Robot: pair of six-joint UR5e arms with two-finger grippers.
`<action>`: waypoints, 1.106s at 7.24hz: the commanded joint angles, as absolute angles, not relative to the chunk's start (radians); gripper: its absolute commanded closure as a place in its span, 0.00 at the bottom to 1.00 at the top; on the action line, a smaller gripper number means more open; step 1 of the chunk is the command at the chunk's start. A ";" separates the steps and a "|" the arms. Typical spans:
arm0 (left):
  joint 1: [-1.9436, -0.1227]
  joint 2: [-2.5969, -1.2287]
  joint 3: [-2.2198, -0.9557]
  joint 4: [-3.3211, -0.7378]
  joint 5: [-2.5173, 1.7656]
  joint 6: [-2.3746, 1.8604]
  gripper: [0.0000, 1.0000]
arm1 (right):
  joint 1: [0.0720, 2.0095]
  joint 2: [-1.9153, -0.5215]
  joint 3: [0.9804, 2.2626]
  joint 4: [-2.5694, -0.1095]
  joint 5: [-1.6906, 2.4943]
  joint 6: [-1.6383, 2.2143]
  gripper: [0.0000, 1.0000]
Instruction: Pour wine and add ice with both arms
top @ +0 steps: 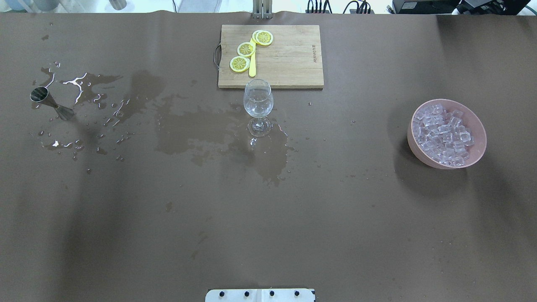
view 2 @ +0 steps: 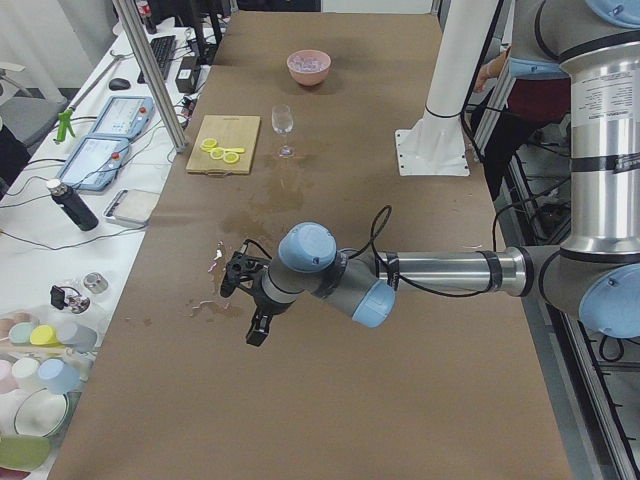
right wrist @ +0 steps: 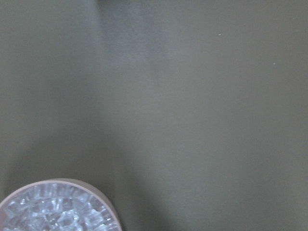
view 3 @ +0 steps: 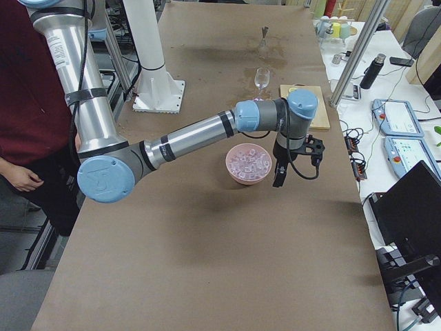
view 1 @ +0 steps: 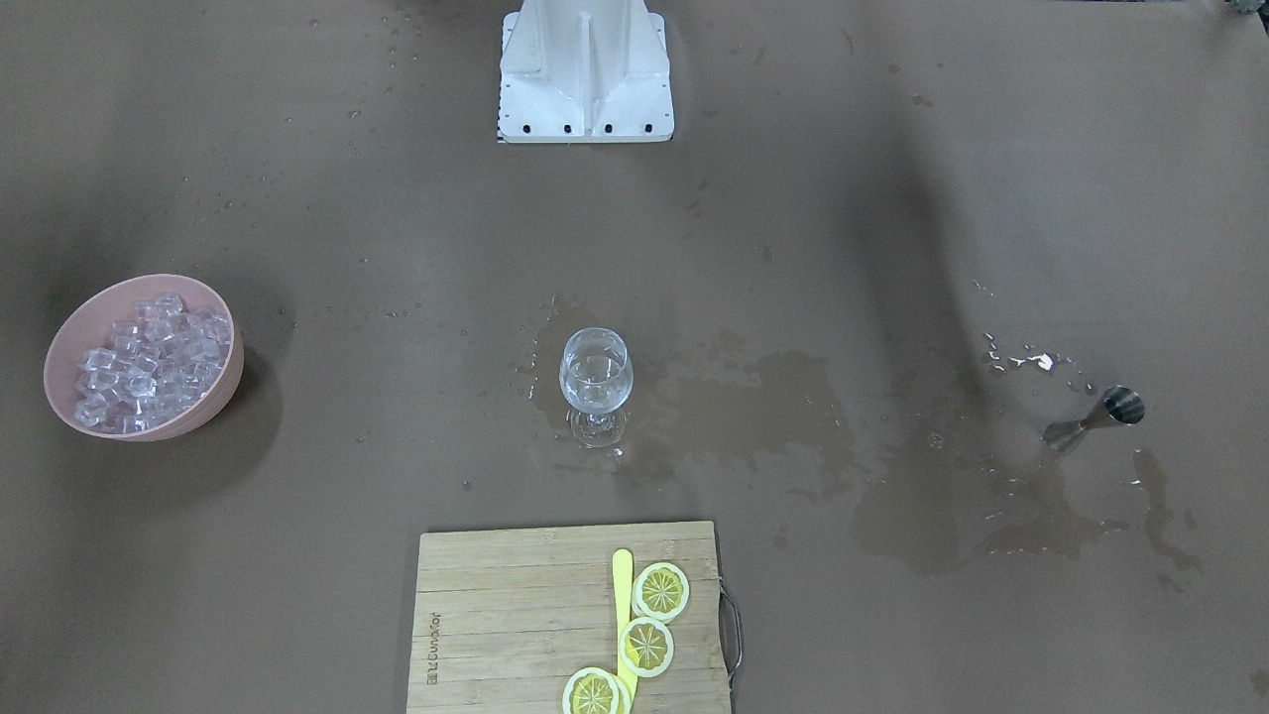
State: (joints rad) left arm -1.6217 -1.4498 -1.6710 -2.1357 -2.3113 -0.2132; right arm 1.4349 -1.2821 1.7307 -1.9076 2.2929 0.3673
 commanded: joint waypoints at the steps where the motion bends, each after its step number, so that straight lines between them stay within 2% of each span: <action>1: -1.621 -1.457 -1.666 -2.138 -2.312 -0.230 0.02 | 1.362 -1.256 1.740 -1.852 2.321 0.480 0.00; 4: -1.621 -1.462 -1.667 -2.141 -2.324 -0.235 0.02 | 1.185 -1.239 1.740 -1.780 2.268 0.688 0.00; 6: -1.609 -1.453 -1.671 -2.183 -2.324 -0.289 0.02 | 1.134 -1.290 1.732 -1.677 2.240 0.741 0.00; 8: -1.515 -1.451 -1.649 -2.368 -2.312 -0.525 0.01 | 1.105 -1.347 1.730 -1.616 2.237 0.772 0.00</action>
